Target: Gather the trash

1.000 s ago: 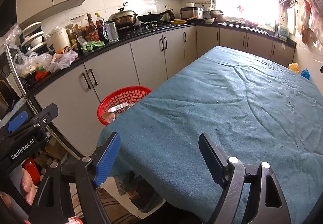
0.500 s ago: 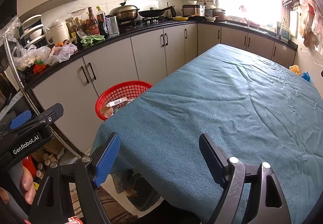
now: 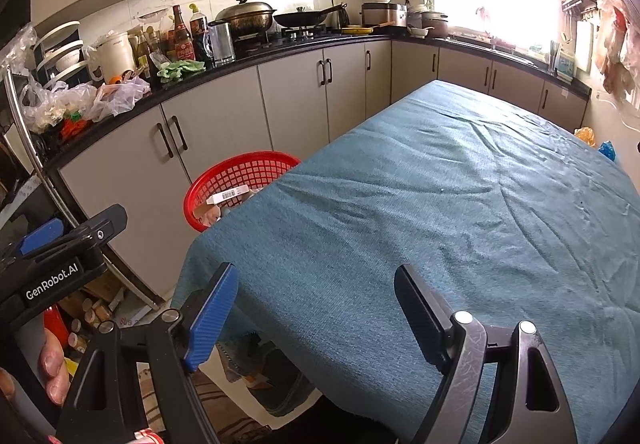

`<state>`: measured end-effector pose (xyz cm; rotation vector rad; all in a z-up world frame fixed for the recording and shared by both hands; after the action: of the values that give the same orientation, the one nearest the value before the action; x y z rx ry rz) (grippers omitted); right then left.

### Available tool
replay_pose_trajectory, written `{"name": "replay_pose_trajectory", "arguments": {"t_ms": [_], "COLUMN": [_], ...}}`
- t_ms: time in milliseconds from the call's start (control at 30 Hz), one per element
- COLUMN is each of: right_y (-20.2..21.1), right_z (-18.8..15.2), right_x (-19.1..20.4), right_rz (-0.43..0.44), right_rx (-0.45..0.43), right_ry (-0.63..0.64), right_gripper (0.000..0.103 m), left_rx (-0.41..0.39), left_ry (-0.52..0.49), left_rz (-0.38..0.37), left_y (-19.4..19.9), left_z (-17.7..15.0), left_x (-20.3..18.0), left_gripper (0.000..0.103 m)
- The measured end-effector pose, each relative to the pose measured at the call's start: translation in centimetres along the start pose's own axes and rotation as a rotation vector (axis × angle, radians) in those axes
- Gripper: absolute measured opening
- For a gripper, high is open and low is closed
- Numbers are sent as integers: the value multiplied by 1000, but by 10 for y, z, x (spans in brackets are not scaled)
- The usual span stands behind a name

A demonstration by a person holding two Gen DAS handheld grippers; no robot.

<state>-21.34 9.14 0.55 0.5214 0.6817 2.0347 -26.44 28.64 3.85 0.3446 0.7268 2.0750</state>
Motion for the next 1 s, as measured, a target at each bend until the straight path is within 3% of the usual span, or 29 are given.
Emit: {"name": "replay_pose_trajectory", "arguments": {"t_ms": [1000], "right_y": [-8], "right_z": [-6], "right_x": [6], "right_rz": [4], "right_rx": [15], "right_ry": [19], "right_gripper": [85], "left_rx": [43], "left_ry": [17], "left_rz": [0], "left_y": [-12], "left_z": [-7], "left_x": [7], "left_gripper": [103]}}
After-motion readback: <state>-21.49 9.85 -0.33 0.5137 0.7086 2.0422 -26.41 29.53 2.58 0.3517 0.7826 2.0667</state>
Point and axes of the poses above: each gripper's, at about its wrist camera, not at the fingertips, and y roughly against the way its jaws point, x to its left, z to its top, the point moved 5 cm from there along -y, roughly the way its jaws point, and after that the axes turned 1 degree about -x, right-handed, at the moved point
